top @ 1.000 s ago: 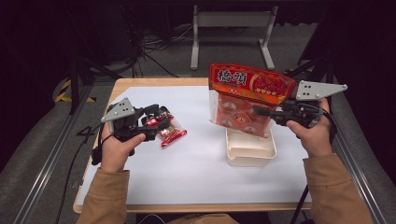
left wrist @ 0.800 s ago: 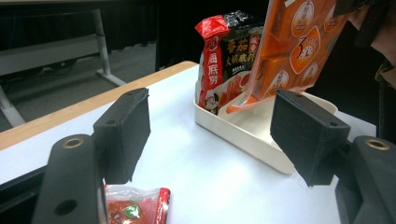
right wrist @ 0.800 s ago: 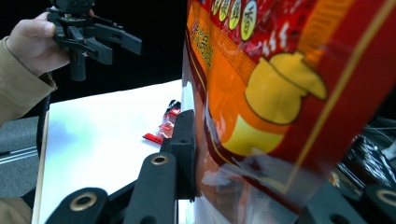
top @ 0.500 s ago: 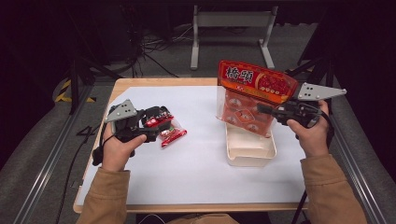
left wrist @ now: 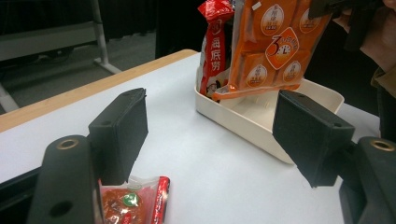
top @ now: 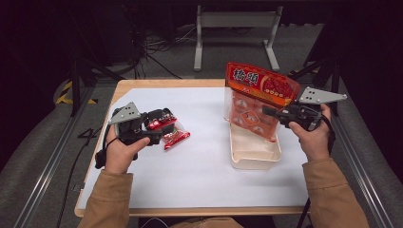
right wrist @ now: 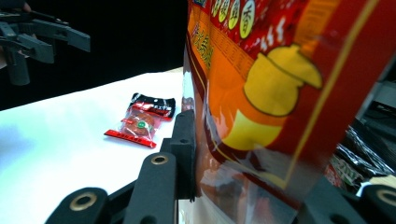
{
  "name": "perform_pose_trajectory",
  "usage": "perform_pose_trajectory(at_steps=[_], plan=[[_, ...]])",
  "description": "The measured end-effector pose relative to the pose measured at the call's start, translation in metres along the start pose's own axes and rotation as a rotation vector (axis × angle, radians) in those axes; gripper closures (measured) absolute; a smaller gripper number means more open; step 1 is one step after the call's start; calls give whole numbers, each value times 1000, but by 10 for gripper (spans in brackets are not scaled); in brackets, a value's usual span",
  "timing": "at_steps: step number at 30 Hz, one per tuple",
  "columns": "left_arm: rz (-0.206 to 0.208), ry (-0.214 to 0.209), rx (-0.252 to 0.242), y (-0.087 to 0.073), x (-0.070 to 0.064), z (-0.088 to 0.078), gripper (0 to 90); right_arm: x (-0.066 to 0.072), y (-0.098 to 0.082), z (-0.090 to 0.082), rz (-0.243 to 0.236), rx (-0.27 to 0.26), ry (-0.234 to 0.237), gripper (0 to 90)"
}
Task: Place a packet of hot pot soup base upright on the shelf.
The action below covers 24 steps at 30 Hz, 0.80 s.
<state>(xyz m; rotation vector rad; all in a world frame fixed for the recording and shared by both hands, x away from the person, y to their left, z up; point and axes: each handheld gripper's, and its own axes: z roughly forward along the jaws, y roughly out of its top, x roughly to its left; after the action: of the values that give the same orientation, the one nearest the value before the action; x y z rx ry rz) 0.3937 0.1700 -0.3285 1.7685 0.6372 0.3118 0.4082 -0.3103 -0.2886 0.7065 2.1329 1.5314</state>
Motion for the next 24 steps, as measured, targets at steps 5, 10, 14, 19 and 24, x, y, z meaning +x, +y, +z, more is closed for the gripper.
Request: perform_pose_trajectory(at_steps=[5, 10, 14, 19, 24], plan=[[-2, 1, -3, -1, 1, 0, 275, 0, -4, 0, 16, 1, -20, 704], [-8, 4, -5, -2, 2, -1, 275, 0, -11, -1, 36, 9, -47, 704], [-7, 4, -4, -2, 2, -1, 275, 1, -15, -1, 50, 29, -60, 704], [-11, 3, 1, -2, 2, -1, 275, 0, -21, 1, 71, 58, -68, 704], [-10, 4, 2, -2, 2, -1, 275, 3, -24, 7, 60, 96, -79, 704]])
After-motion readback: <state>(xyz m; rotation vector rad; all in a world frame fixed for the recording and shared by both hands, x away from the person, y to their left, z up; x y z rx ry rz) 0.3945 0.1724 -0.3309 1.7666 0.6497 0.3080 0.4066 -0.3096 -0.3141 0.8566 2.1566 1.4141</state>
